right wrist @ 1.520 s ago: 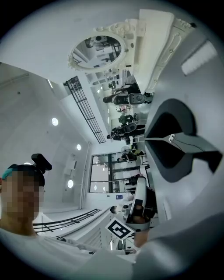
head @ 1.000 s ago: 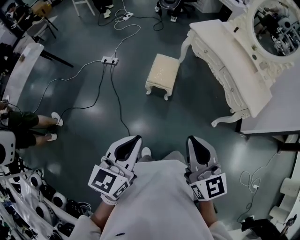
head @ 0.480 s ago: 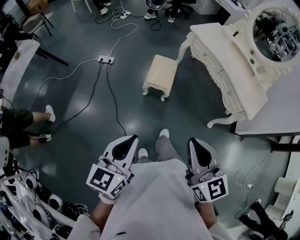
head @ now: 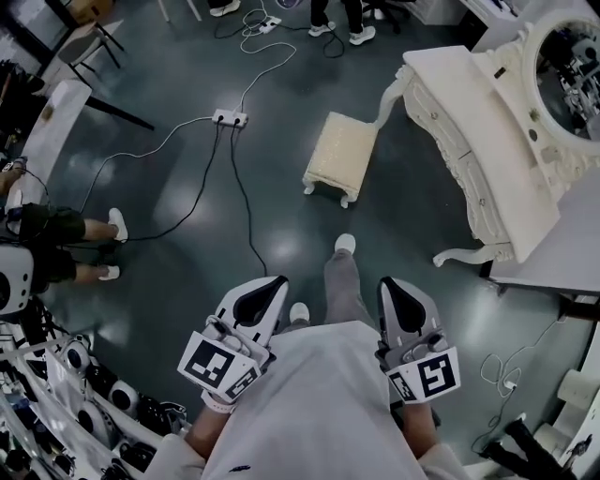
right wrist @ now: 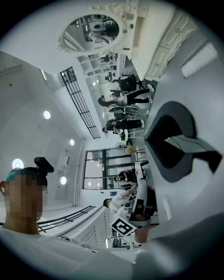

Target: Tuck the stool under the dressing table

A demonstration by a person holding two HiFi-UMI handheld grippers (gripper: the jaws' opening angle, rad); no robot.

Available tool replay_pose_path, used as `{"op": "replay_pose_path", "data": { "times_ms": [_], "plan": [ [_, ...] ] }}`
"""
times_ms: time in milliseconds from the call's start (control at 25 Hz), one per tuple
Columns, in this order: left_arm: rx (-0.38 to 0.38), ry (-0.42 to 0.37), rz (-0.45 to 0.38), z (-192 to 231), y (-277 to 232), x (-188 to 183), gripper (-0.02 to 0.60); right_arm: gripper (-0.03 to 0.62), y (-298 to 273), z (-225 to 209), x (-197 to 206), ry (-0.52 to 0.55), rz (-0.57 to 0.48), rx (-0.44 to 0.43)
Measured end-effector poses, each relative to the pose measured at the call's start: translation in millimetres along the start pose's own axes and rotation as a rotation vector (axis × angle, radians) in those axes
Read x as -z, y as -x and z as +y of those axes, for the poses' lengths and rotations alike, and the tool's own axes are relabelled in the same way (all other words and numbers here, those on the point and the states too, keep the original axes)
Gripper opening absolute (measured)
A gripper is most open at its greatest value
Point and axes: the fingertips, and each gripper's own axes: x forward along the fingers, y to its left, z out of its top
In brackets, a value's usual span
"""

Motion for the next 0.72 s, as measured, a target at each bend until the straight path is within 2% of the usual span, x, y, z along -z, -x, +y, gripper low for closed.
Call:
{"op": "replay_pose_path", "data": {
  "times_ms": [80,160,280,440,720],
  "plan": [
    [0.036,0.034,-0.008,4.5,-21.4,-8.0,0.008,0.011,-15.2,-16.7,-2.1,0.006,0.001,-0.005],
    [0.042,0.029,0.006,13.4,-50.3,-15.3,0.008,0.011,-30.5,-38.6,-3.4,0.011,-0.005,-0.006],
    [0.021,-0.008,0.034,27.0,-94.9,-28.4,0.008,0.011,-49.8,-77.6,-8.1,0.001,-0.012,0.002],
    [-0.006,-0.014,0.057,41.8,-156.5,-53.8,0.008,0.011,-76.7,-137.5,-24.3,-0.016,-0.022,0.014],
    [-0.035,-0.032,0.076,51.1,-257.6,-92.9,0.008,0.011,-130.4,-237.0,-52.1,-0.026,-0.03,-0.013]
  ]
}}
